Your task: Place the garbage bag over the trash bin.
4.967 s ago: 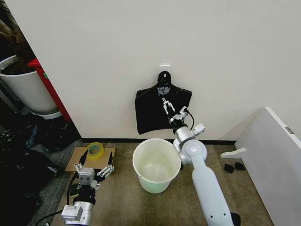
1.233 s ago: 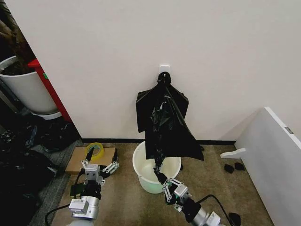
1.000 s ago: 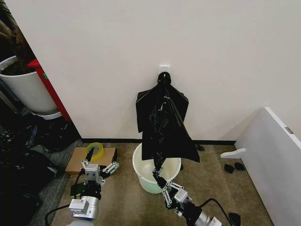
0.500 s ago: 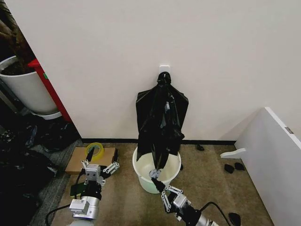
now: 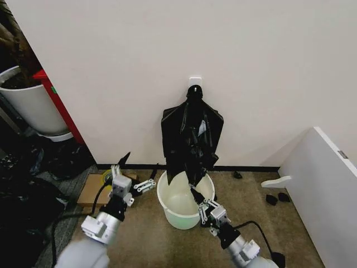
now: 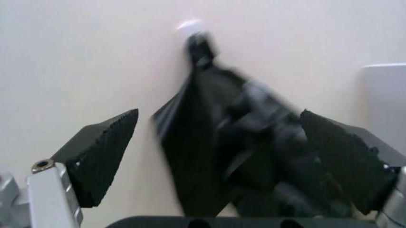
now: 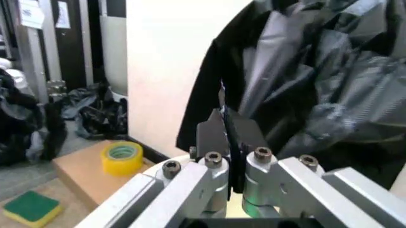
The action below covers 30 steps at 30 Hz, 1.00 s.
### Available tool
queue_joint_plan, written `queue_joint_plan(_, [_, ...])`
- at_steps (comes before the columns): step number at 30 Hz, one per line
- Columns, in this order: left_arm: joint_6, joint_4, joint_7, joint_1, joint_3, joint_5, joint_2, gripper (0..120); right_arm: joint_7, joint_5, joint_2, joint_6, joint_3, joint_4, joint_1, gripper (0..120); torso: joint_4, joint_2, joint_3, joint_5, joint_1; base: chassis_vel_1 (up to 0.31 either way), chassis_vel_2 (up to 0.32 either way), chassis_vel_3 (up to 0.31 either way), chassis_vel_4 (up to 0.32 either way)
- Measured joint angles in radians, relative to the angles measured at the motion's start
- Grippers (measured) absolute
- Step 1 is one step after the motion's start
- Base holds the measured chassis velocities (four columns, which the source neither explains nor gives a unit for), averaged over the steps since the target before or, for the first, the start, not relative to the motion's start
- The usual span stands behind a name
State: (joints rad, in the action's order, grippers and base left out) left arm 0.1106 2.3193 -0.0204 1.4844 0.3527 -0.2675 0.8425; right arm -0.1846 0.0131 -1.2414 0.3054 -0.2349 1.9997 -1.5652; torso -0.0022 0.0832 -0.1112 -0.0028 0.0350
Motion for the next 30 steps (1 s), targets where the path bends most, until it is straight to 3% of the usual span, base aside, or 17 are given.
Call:
queue_joint_plan(1, [0.0, 0.0, 0.0, 0.0, 0.0, 0.0, 0.0, 100, 0.0, 0.0, 0.0, 0.0, 0.0, 0.0, 0.0, 0, 0.0, 0.0, 0.0, 0.0, 0.0, 0.0, 0.0, 0.0, 0.0])
queue_joint_plan(3, [-0.024, 0.008, 0.017, -0.091, -0.049, -0.07, -0.1, 100, 0.004, -0.028, -0.017, 0.001, -0.003, -0.013, 0.009, 0, -0.0001, 0.0, 0.0, 0.0001, 0.0, 0.0, 0.0, 0.0, 0.0])
queue_joint_plan(4, [-0.024, 0.008, 0.017, -0.091, -0.049, -0.07, -0.1, 100, 0.004, -0.028, -0.017, 0.001, -0.003, -0.013, 0.009, 0, -0.0001, 0.0, 0.0, 0.0001, 0.0, 0.0, 0.0, 0.0, 0.0])
queue_joint_plan(7, [-0.095, 0.002, 0.012, -0.279, -0.2, -0.169, -0.211, 100, 0.008, -0.067, -0.035, 0.01, -0.009, -0.026, 0.016, 0, 0.0001, 0.0, 0.0, 0.0001, 0.0, 0.0, 0.0, 0.0, 0.0])
queue_joint_plan(9, [-0.135, -0.009, -0.004, -0.388, -0.284, -0.204, -0.235, 100, 0.008, -0.074, -0.041, 0.013, -0.011, -0.027, 0.016, 0, 0.0, 0.0, 0.0, 0.0, 0.0, 0.0, 0.0, 0.0, 0.0])
queue_joint_plan(10, [-0.135, -0.009, -0.004, -0.388, -0.284, -0.204, -0.235, 100, 0.008, -0.074, -0.041, 0.013, -0.011, -0.027, 0.016, 0, 0.0, 0.0, 0.0, 0.0, 0.0, 0.0, 0.0, 0.0, 0.0])
queue_joint_plan(11, [-0.19, -0.023, -0.032, -0.518, -0.376, -0.247, -0.247, 100, 0.008, -0.077, -0.047, 0.014, -0.015, -0.028, 0.016, 0, -0.0005, 0.0, 0.0, 0.0001, 0.0, 0.0, 0.0, 0.0, 0.0])
queue_joint_plan(13, [-0.215, -0.028, -0.046, -0.571, -0.414, -0.269, -0.249, 100, 0.008, -0.078, -0.05, 0.015, -0.018, -0.028, 0.016, 0, -0.0003, 0.0, 0.0, 0.0001, 0.0, 0.0, 0.0, 0.0, 0.0])
queue_joint_plan(15, [-0.305, -0.034, -0.095, -0.714, -0.509, -0.339, -0.253, 100, 0.007, -0.08, -0.058, 0.019, -0.028, -0.028, 0.015, 0, -0.0003, 0.0, 0.0, 0.0002, 0.0, 0.0, 0.0, 0.0, 0.0])
queue_joint_plan(17, [-0.37, -0.033, -0.134, -0.779, -0.56, -0.374, -0.253, 100, 0.005, -0.083, -0.063, 0.024, -0.032, -0.029, 0.013, 0, 0.0, 0.0, 0.0, 0.0001, 0.0, 0.0, 0.0, 0.0, 0.0])
queue_joint_plan(23, [-0.494, -0.051, -0.201, -0.912, -0.702, -0.43, -0.209, 98, -0.001, -0.09, -0.068, 0.035, -0.035, -0.031, 0.01, 0, 0.0, 0.0, 0.0, 0.0002, 0.0, 0.0, 0.0, 0.0, 0.0])
queue_joint_plan(28, [-0.532, -0.081, -0.227, -0.968, -0.749, -0.479, -0.168, 97, -0.006, -0.092, -0.068, 0.043, -0.043, -0.03, 0.006, 0, 0.0, 0.0, 0.0, 0.0003, 0.0, 0.0, 0.0, 0.0, 0.0])
queue_joint_plan(30, [-0.574, -0.108, -0.26, -0.99, -0.765, -0.513, -0.139, 89, -0.009, -0.091, -0.066, 0.048, -0.049, -0.027, -0.003, 0, -0.0001, 0.0, 0.0, 0.0003, 0.0, 0.0, 0.0, 0.0, 0.0])
